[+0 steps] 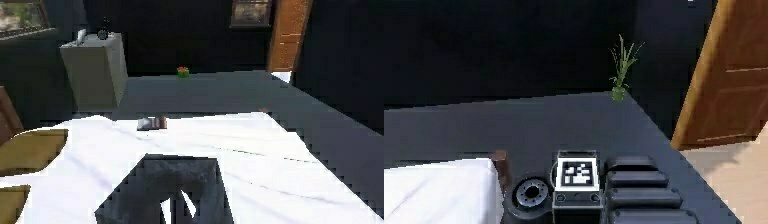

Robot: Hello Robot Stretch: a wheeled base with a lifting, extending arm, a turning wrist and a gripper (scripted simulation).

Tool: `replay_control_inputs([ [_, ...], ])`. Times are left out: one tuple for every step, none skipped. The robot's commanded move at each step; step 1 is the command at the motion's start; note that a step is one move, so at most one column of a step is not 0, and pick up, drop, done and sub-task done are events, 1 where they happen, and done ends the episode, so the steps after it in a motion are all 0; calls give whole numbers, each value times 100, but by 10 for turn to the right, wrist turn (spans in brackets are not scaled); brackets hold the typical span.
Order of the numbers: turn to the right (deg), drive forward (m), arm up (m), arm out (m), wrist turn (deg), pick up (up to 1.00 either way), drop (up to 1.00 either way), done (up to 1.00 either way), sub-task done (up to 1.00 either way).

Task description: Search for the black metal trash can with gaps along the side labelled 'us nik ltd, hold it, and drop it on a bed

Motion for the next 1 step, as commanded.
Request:
replay_control_inputs([
  [450, 0, 0, 0, 0, 0, 0, 0, 0],
])
